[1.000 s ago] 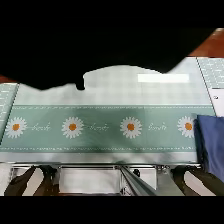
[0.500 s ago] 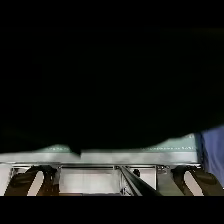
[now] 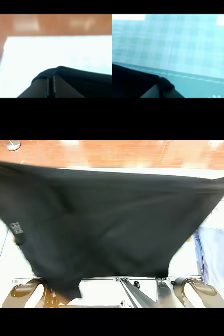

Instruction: Fold the shirts.

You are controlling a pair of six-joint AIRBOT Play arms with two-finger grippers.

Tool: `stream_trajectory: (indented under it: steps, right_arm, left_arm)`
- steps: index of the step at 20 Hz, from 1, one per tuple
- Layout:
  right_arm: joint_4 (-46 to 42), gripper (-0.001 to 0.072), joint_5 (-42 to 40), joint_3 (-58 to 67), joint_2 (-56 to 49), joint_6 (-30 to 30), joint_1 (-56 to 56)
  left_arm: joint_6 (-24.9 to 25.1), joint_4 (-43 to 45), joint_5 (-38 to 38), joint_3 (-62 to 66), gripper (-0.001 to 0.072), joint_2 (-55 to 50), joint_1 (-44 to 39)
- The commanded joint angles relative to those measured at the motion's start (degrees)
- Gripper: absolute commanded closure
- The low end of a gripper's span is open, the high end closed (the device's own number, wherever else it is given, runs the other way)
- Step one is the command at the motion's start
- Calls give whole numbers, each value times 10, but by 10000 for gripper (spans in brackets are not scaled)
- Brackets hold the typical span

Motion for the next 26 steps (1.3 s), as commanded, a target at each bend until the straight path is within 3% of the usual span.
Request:
stream_trajectory:
  steps: [1,3,8,11,14,19,23,24,26]
  right_arm:
    - [23,688,-100,-68,-100,-28,0]
    - [37,688,-146,-59,-182,-33,0]
    - [92,688,-223,41,-398,-32,0]
    - [163,688,-244,125,-505,-20,1]
    - [166,688,-228,155,-564,2,0]
    - [164,687,-143,160,-583,-23,-5]
    - [132,687,-40,167,-575,-41,-20]
    - [101,687,-23,162,-575,-43,-14]
    - [37,687,-14,135,-575,-42,7]
  left_arm:
    - [-9,-39,91,-72,665,-94,-2]
    - [-15,-51,140,-63,665,-171,-2]
    - [-95,-61,199,13,664,-366,-2]
    - [-99,-122,204,54,664,-449,-2]
    - [-99,-165,202,60,664,-488,-2]
    - [-97,-167,122,68,664,-494,15]
    - [1,-166,-53,84,664,-479,39]
    - [28,-166,-81,71,663,-480,38]
    - [34,-162,-92,30,664,-482,39]
